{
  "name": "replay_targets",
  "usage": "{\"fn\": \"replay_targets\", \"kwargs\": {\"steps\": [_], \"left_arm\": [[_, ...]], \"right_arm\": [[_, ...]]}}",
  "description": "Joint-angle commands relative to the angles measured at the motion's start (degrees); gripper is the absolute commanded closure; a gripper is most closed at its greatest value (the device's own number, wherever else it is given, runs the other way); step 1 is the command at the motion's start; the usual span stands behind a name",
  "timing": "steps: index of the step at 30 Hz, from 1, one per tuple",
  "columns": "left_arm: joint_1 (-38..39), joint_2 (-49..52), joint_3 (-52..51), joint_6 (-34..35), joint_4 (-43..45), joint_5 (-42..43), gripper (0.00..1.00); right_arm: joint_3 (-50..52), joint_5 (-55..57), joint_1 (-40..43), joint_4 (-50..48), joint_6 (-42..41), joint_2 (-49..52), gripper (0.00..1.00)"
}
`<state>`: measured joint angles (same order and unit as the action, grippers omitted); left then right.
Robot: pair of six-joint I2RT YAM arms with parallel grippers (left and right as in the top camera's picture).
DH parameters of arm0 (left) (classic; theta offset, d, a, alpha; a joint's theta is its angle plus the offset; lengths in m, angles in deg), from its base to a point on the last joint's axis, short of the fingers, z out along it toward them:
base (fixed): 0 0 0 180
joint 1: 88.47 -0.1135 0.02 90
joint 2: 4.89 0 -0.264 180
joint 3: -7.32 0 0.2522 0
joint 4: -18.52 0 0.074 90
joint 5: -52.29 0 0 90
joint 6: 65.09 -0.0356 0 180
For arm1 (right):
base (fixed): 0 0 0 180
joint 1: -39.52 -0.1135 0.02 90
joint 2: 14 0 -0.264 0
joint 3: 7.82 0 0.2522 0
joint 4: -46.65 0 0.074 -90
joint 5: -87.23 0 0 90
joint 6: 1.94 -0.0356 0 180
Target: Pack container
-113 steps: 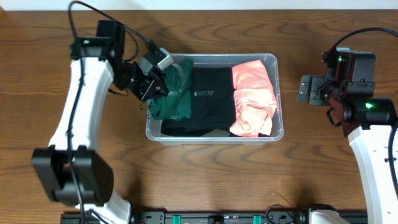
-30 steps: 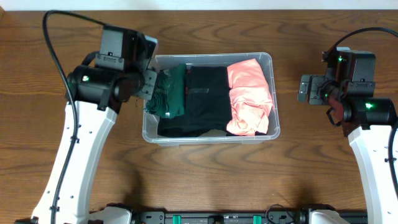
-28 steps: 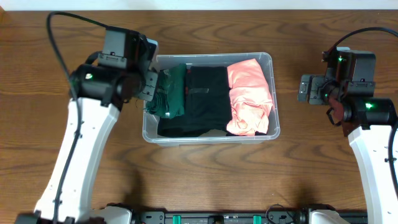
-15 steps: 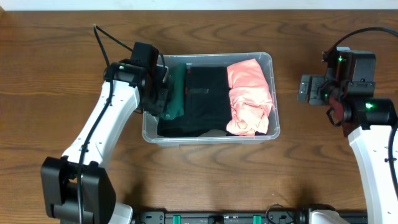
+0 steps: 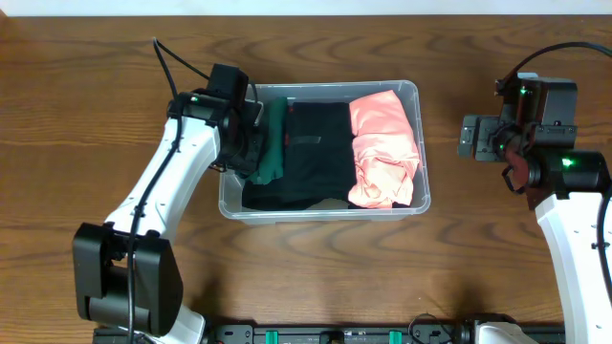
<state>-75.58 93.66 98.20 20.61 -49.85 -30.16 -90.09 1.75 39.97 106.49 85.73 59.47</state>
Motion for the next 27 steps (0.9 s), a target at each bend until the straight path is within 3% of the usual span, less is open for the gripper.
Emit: {"fn": "replay_targets", "kwargs": {"steps": [1,3,6,10,15,21,27], "left_arm": [[-0.52,1.27,0.76,0.13,-2.19,-1.36,0.59],[-0.55,-1.14,2.99,0.13,-3.67,-1.38,0.57],[-0.92,-6.62,5.62,0.13,-4.74,-2.73,0.43],[-2.27,-15.08,6.19,0.13,-4.17,-6.10,0.02],[-7.56,-20.87,6.14,0.15,-3.52,-8.26,0.02],[-16.74,-20.11,5.25,6.03,1.86,-8.22,0.02],[-20.33,-19.45,5.25,6.12,1.88,-8.00,0.02]], "right_arm": [[-0.07,-0.04,0.33,0.17,0.72,-0.70,0.01],[-0.07,-0.04,0.33,0.09,0.72,-0.70,0.01],[-0.07,-0.09,0.33,0.02,0.98,-0.70,0.01],[-0.07,-0.35,-0.02,-0.24,2.51,-0.72,0.01],[-0.07,-0.26,-1.84,-5.01,4.70,-0.70,0.01],[-0.07,-1.18,-2.19,-11.08,4.74,1.92,0.01],[-0.11,-0.68,-2.19,-12.90,7.72,1.57,0.01]]}}
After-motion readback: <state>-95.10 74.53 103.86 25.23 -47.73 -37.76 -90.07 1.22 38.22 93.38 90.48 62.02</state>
